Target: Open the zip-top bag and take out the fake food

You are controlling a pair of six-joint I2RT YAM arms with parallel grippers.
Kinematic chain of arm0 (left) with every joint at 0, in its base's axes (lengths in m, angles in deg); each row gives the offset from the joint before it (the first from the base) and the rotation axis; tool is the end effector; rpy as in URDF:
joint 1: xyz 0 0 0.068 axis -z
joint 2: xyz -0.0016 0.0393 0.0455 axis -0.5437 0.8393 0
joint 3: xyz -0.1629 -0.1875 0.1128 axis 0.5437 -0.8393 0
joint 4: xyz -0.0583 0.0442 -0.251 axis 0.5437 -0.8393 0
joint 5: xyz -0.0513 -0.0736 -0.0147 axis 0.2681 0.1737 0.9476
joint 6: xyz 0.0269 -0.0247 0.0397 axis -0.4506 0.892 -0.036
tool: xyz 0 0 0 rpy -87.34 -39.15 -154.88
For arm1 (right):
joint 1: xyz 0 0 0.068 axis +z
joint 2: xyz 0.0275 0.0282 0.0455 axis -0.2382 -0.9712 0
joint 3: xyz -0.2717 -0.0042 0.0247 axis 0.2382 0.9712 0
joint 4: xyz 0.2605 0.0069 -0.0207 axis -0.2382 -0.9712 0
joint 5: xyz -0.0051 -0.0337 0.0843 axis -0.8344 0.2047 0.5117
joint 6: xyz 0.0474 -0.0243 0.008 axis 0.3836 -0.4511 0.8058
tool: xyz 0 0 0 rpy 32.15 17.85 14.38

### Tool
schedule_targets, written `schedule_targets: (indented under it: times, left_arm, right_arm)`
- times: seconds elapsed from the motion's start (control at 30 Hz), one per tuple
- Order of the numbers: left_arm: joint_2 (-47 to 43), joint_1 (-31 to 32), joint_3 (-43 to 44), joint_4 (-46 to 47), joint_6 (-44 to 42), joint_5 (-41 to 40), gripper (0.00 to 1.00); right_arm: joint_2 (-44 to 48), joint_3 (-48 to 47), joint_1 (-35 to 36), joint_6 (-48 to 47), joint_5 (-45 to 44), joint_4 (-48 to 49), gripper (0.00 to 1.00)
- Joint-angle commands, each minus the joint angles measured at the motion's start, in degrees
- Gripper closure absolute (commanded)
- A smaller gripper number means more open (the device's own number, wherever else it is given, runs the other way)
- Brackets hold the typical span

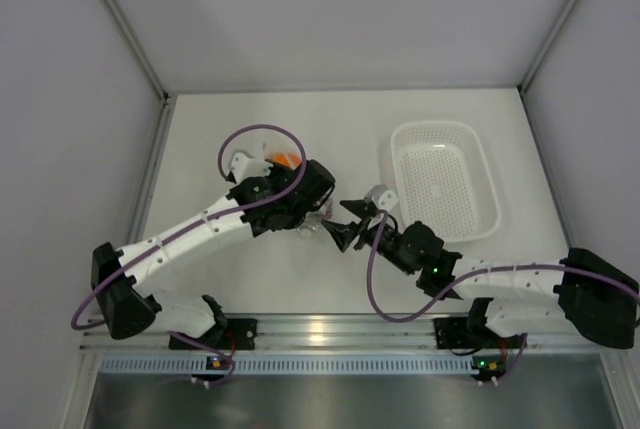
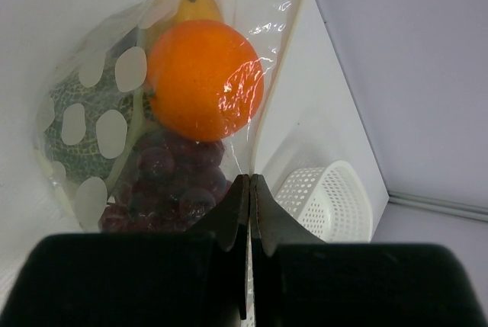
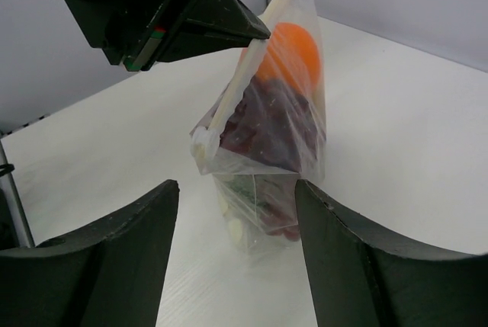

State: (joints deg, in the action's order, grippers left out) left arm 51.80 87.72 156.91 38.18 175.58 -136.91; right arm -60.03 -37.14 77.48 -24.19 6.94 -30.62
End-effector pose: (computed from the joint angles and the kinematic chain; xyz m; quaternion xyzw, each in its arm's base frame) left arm 0.1755 -0.1992 0.3338 -0.4908 0.7103 -0.1918 0.4668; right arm 0.1145 0.2130 0.2476 -0.2547 0.6219 0.3479 0.6537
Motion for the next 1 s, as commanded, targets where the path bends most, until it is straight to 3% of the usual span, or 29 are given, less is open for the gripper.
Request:
schedule_targets:
  times: [0.0, 0.2, 0.5, 0.57, 0.63, 0.7, 0.9, 0.97]
  left_arm:
    - [0.0, -0.3, 3.0, 2.3, 1.9, -1.2, 1.00]
    - [-0.2, -0.4, 2.9, 2.4, 2.5, -0.7, 1.00]
    - [0.8, -0.3, 3.1, 2.6, 2.5, 0.0, 1.00]
    - [0.9, -0.3, 3.0, 2.6, 2.6, 0.2, 1.00]
    - [0.9, -0.3, 3.0, 3.0, 2.3, 0.4, 1.00]
    - [0.9, -0.3, 3.0, 3.0, 2.4, 0.3, 1.00]
    - [0.4, -0.6, 3.0, 3.0, 2.2, 0.1, 1.00]
    - [0.4, -0.8, 3.1, 3.0, 2.2, 0.3, 1.00]
  right_arm:
    - [-3.3, -1.7, 0.8, -2.1, -2.1, 8.5, 0.37]
    - [-8.3, -3.0, 0.8, -3.0, -2.3, 14.1, 0.42]
    - [-12.3, -4.4, 0.9, -5.8, -2.8, 19.6, 0.38]
    - [-12.7, -5.5, 0.8, -6.2, -2.8, 19.1, 0.41]
    - [-13.6, -5.8, 0.8, -7.0, -3.4, 19.8, 0.53]
    - [-14.3, -6.1, 0.7, -7.1, -3.4, 19.5, 0.56]
    - [-15.8, -3.9, 0.7, -5.2, -2.8, 21.7, 0.40]
    - [-16.8, -2.8, 0.6, -4.9, -2.8, 23.8, 0.40]
